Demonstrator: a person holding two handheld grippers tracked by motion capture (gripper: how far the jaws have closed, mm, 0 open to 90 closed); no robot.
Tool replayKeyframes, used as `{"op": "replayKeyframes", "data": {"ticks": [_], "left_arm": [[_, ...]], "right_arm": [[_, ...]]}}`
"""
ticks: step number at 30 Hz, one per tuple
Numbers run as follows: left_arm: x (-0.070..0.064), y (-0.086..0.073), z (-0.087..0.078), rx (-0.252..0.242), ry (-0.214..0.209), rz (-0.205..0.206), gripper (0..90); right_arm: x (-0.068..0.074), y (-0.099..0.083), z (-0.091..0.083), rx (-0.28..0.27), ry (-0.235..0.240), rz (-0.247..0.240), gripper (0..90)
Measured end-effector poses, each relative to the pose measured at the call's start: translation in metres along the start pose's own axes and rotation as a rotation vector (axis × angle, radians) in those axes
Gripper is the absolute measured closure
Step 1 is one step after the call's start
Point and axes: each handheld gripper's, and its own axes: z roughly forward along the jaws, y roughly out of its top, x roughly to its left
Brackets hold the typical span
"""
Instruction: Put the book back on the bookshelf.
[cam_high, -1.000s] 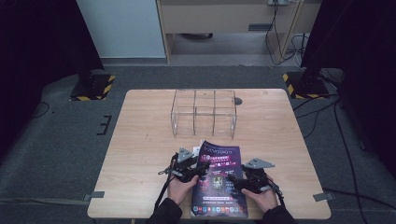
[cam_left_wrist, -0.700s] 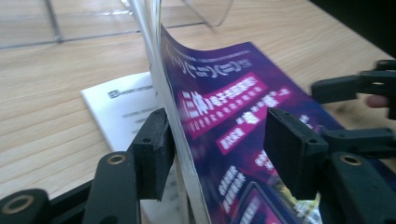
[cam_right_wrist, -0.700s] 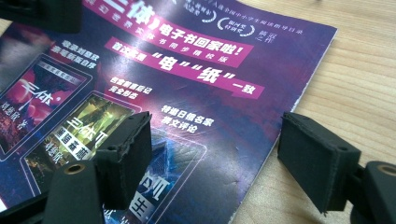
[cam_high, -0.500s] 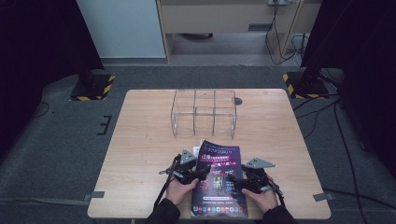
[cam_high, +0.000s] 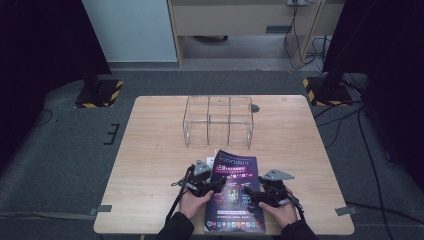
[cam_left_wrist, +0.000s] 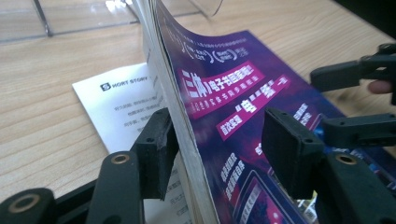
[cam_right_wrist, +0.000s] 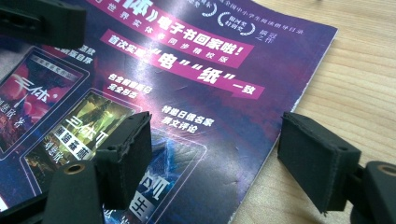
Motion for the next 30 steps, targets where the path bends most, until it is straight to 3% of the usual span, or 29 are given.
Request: {"op": "replayKeyframes", "data": {"ticks": [5, 10, 19, 23, 30], "left_arm": [[0.007, 0.000, 0.003, 0.018, -0.006, -0.033, 47.6], [0.004, 0.000, 0.001, 0.014, 0.045, -0.015, 59.6], [-0.002, 0.002, -0.002, -0.009, 0.082, 0.009, 72.7], [-0.004, 0.003, -0.005, -0.034, 0.057, -0.010, 79.9], [-0.008, 0.008, -0.012, -0.072, 0.017, -0.029, 83.3]], "right_arm": [[0.000, 0.000, 0.000, -0.001, -0.005, 0.001, 26.0], [0.000, 0.000, 0.000, -0.001, -0.005, 0.000, 26.0], [-0.001, 0.000, 0.000, -0.003, 0.003, -0.002, 25.8], [-0.003, 0.000, 0.000, -0.010, 0.021, 0.020, 25.1], [-0.007, -0.001, -0.003, -0.019, 0.034, 0.034, 19.8]]}}
